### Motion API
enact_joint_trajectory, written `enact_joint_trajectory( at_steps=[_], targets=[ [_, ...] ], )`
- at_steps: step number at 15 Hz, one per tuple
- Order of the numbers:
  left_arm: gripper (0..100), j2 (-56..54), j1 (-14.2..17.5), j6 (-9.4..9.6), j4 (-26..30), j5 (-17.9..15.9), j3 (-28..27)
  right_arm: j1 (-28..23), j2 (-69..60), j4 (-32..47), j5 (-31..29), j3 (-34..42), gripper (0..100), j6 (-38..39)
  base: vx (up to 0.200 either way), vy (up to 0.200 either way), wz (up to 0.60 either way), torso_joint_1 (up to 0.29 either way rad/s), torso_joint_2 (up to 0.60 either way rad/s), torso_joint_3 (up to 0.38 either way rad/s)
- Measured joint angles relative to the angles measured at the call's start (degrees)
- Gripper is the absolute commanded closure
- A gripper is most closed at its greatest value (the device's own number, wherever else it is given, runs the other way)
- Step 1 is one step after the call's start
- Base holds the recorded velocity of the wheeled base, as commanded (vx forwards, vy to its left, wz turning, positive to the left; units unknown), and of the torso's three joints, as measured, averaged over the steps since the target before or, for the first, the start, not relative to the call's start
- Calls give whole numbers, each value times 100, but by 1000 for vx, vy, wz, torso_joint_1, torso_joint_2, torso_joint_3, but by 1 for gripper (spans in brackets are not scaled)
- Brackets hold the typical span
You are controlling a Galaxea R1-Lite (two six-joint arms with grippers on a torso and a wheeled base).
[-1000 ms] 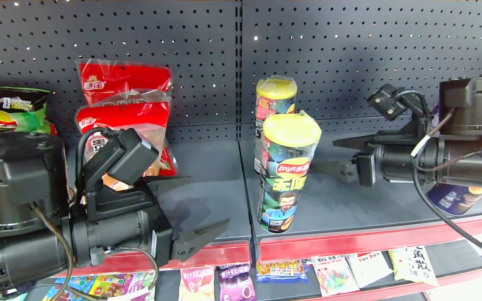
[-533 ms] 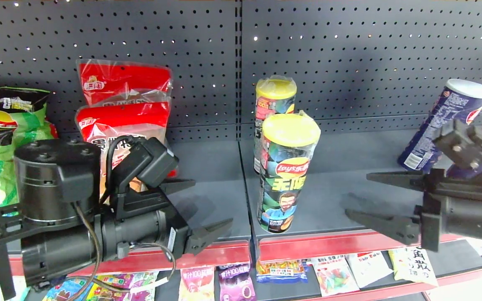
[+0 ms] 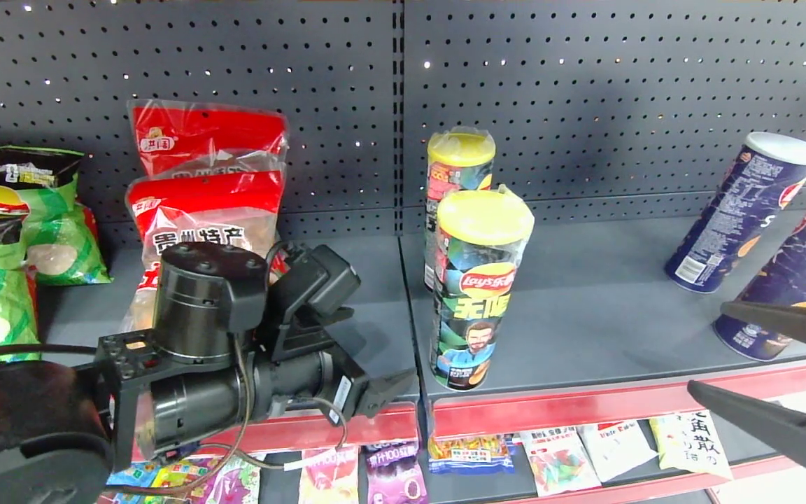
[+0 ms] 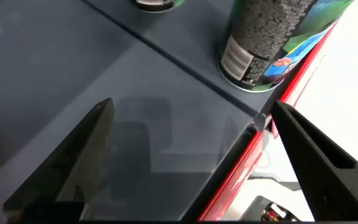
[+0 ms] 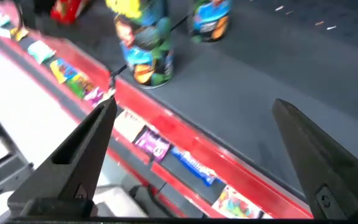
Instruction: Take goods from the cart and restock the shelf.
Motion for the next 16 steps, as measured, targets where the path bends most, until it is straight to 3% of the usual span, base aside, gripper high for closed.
enact_joint_trajectory(
  at_steps=[16],
  targets=[
    [0, 700, -107, 0, -99, -4, -601, -100, -160, 2, -4, -52, 0, 116, 0, 0, 0, 0, 0, 0]
  ],
)
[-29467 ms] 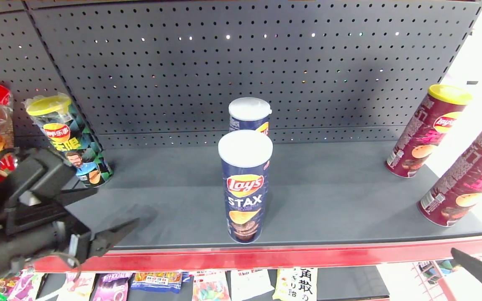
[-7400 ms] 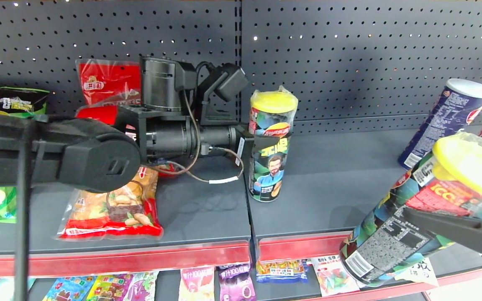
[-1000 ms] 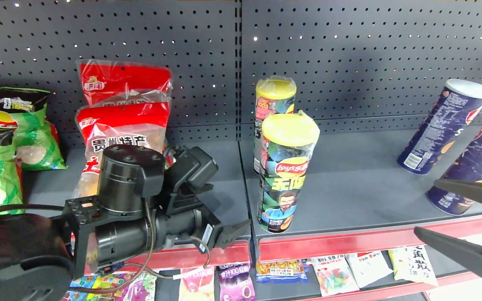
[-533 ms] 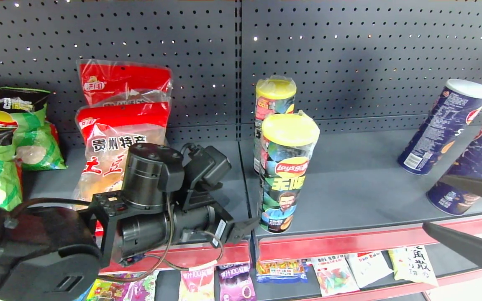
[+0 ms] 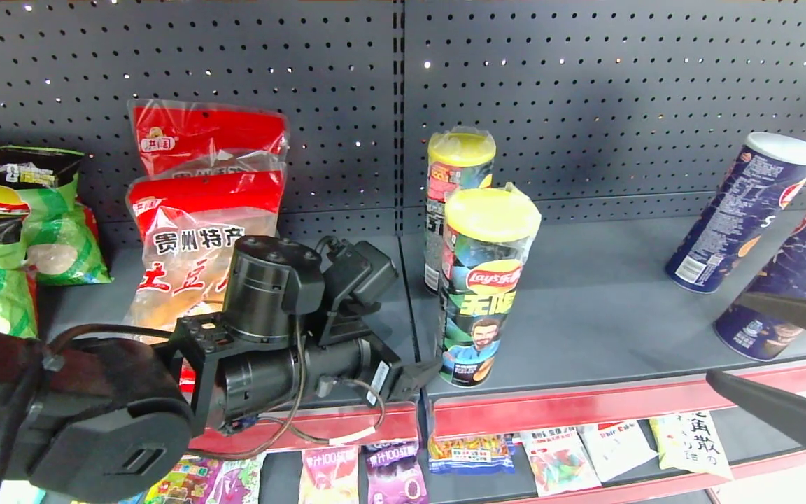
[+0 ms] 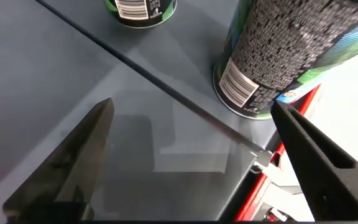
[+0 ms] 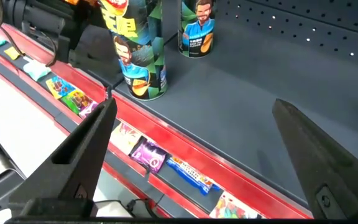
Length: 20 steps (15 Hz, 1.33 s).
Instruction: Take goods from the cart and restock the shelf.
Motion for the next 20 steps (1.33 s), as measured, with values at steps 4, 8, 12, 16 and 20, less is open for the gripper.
enact_joint_trajectory(
  at_steps=[4, 8, 12, 16, 20],
  targets=[
    [0, 69, 0, -1, -17, 0, -105, 0, 13, -2, 2, 0, 0, 74, 0, 0, 0, 0, 0, 0],
    [0, 96, -44, -11, -15, 6, -129, 0, 13, -2, 2, 0, 0, 77, 0, 0, 0, 0, 0, 0],
    [0, -28, -40, -66, -11, 208, -51, 0, -4, -5, 11, 154, 0, 73, 0, 0, 0, 0, 0, 0],
    [0, -1150, 227, -236, 189, 402, 555, -52, -345, 9, 6, 664, 0, 51, 0, 0, 0, 0, 0, 0],
    [0, -3591, 681, -268, 1979, 603, 1393, -812, -1447, 868, -30, 1019, 0, 46, 0, 0, 0, 0, 0, 0]
  ],
)
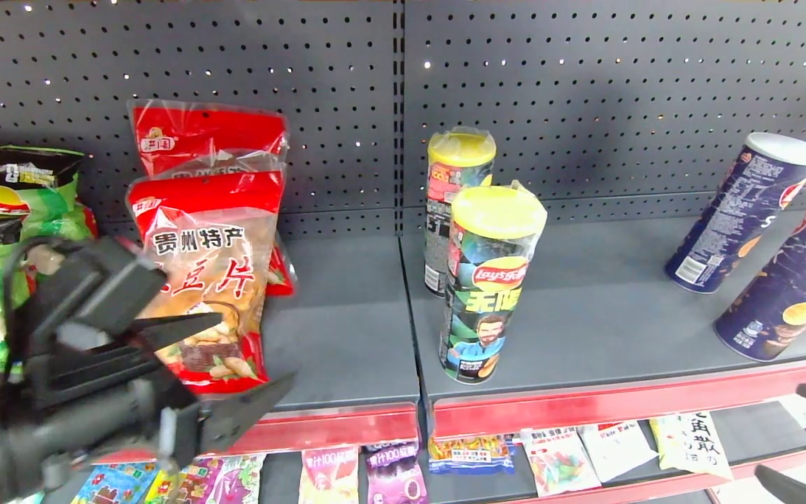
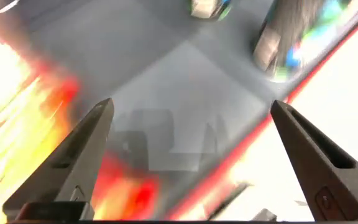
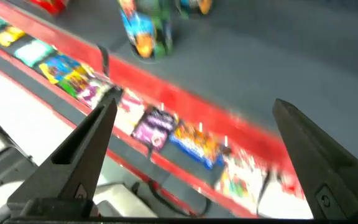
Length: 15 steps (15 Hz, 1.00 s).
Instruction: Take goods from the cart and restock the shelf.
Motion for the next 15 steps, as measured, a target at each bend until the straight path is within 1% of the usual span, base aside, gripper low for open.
enact_joint_trajectory(
  at_steps=[1, 2, 3, 4, 5, 6, 7, 8, 9, 10, 11, 12, 13, 14, 15],
  targets=[
    [0, -750, 102, -9, 723, 79, 140, -340, -356, 367, -13, 23, 0, 2, 0, 0, 0, 0, 0, 0],
    [0, -1571, 229, -26, 1562, 171, 252, -684, -745, 724, -24, 45, 0, 5, 0, 0, 0, 0, 0, 0],
    [0, -2334, 408, -56, 2381, 247, 328, -962, -1125, 1069, -27, 61, 0, 5, 0, 0, 0, 0, 0, 0],
    [0, -3066, 669, -107, 3204, 299, 383, -1190, -1501, 1428, -34, 76, 0, 5, 0, 0, 0, 0, 0, 0],
    [0, -3777, 1115, -215, 3955, 346, 435, -1358, -1880, 1759, -38, 91, 0, 5, 0, 0, 0, 0, 0, 0],
    [0, -4320, 1642, -333, 4409, 389, 484, -1460, -2187, 1946, -40, 116, 0, 2, 0, 0, 0, 0, 0, 0],
    [0, -4747, 2194, -451, 4718, 422, 542, -1526, -2452, 2014, -51, 161, 0, 0, 0, 0, 0, 0, 0, 0],
    [0, -5122, 2745, -536, 4888, 424, 658, -1574, -2701, 2014, -98, 271, 0, 0, 0, 0, 0, 0, 0, 0],
    [0, -5453, 3142, -596, 4935, 395, 816, -1604, -2883, 1924, -202, 466, 0, -5, 0, 0, 0, 0, 0, 0],
    [0, -5767, 3344, -627, 4814, 288, 995, -1625, -3005, 1581, -438, 681, 0, -2, 0, 0, 0, 0, 0, 0],
    [0, -6054, 3445, -668, 4359, 69, 1256, -1636, -3094, 1029, -831, 1012, 0, -2, 0, 0, 0, 0, 0, 0],
    [0, -6238, 3482, -690, 3654, -89, 1537, -1642, -3151, 389, -1247, 1374, 0, 41, 0, 0, 0, 0, 0, 0],
    [0, -6360, 3504, -714, 2865, -210, 1863, -1646, -3189, 37, -1471, 1649, 0, 154, 0, 0, 0, 0, 0, 0],
    [0, -6451, 3511, -747, 2235, -294, 2193, -1646, -3220, 110, -1603, 1801, 0, 363, 0, 0, 0, 0, 0, 0],
    [0, -6506, 3516, -750, 2032, -357, 2414, -1645, -3234, 189, -1552, 1877, 0, 430, 0, 0, 0, 0, 0, 0]
  ],
)
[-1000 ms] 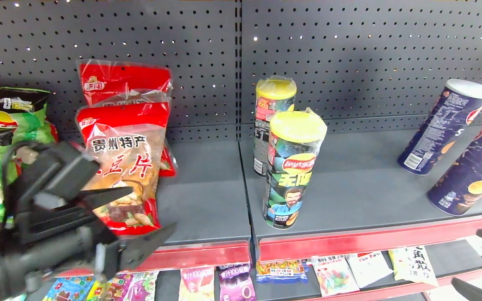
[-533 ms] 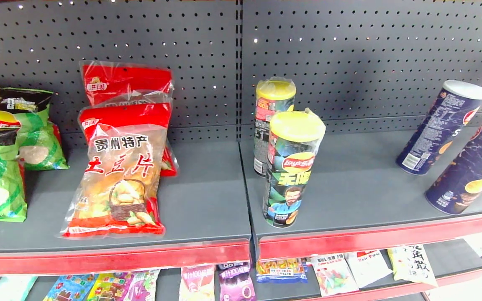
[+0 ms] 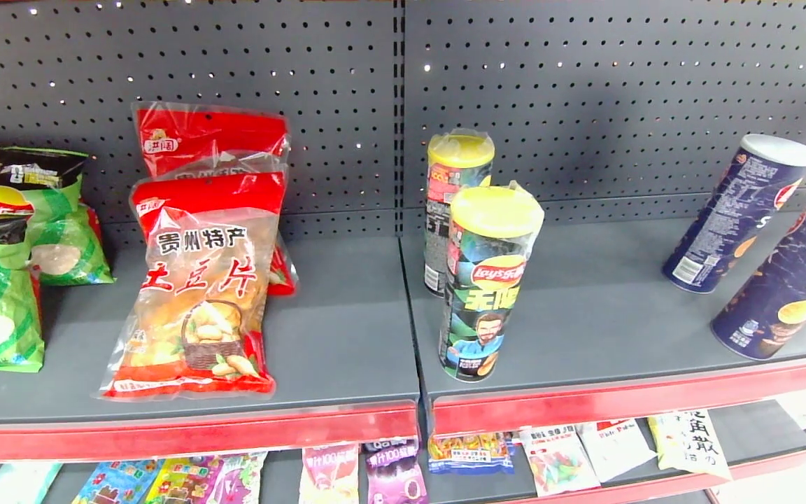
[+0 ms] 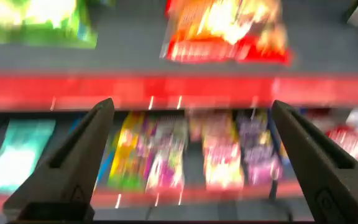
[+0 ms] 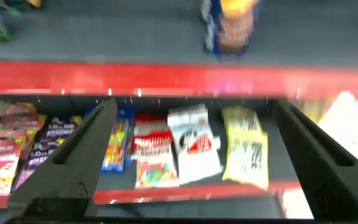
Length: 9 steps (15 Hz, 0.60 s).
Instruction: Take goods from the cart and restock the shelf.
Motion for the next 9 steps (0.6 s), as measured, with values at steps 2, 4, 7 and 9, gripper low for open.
enact_joint_trajectory(
  at_steps=[2, 4, 7, 9],
  targets=[
    [0, -61, 0, 15, -300, -21, 262, 5, -22, -40, 734, 30, 0, 21, 0, 0, 0, 0, 0, 0],
    [0, -82, 2, 37, -956, -40, 505, 9, -18, -27, 725, 44, 0, 65, 0, 0, 0, 0, 0, 0],
    [0, -93, 2, -24, -968, 48, 653, -9, -18, -16, -444, 41, 0, 68, 0, 0, 0, 0, 0, 0],
    [0, -95, 2, -126, -968, 127, 662, -11, -20, -44, -705, 52, 0, 108, 0, 0, 0, 0, 0, 0]
  ],
)
